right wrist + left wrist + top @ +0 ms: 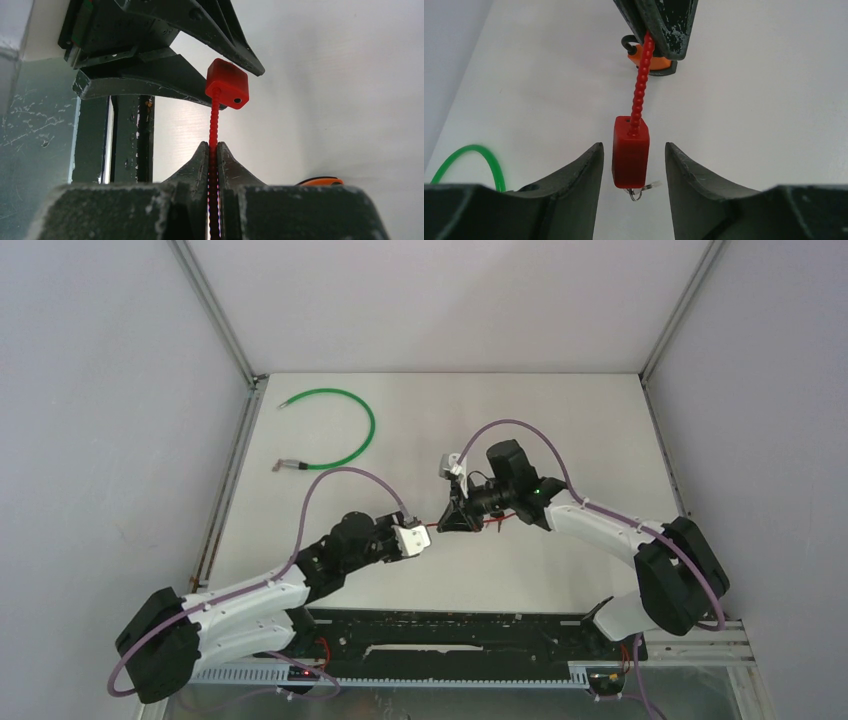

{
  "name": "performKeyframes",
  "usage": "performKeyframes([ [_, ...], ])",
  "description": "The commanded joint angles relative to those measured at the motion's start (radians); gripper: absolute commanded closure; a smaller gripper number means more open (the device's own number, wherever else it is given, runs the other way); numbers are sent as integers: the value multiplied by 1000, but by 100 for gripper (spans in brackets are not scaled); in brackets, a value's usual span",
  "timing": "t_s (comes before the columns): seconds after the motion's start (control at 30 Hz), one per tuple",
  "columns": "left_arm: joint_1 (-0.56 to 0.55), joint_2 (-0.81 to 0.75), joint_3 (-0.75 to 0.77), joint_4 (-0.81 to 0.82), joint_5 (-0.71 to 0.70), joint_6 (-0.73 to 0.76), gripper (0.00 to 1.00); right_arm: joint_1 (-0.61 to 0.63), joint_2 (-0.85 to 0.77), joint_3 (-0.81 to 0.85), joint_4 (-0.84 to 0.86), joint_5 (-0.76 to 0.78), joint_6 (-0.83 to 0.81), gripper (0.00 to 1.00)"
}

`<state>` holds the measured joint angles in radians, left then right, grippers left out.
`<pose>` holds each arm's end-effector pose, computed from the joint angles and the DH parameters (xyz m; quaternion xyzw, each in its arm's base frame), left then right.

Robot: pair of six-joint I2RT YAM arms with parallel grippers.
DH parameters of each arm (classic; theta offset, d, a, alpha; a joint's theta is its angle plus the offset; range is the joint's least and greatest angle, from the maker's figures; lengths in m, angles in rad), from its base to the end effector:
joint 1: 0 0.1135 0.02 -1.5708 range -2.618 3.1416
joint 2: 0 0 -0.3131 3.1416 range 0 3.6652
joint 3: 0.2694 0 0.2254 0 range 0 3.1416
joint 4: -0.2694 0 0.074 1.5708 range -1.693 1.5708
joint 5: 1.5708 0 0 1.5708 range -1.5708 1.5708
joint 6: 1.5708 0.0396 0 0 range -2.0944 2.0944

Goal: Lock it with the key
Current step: Lock the lock.

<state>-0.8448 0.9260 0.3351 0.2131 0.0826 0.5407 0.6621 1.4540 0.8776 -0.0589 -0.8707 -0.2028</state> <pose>0.0979 -0.1152 0.2507 0.5458 0.6212 -0.1188 0.5496 0.2010 0.1951 0.2973 -0.5118 0.6551 0.4596 0.3124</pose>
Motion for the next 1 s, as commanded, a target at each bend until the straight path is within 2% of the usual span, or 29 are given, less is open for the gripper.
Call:
performKeyframes([
  [0.0,7,54,87,-20,24,92,48,6,5,23,16,-2,-20,100],
  [0.53,7,78,87,37,11,154,56,12,37,45,1,-8,-16,100],
  [0.87,6,105,90,53,21,185,71,12,44,46,10,-10,-8,100],
  [0.97,7,109,87,69,33,186,69,12,49,45,14,-11,-4,100],
])
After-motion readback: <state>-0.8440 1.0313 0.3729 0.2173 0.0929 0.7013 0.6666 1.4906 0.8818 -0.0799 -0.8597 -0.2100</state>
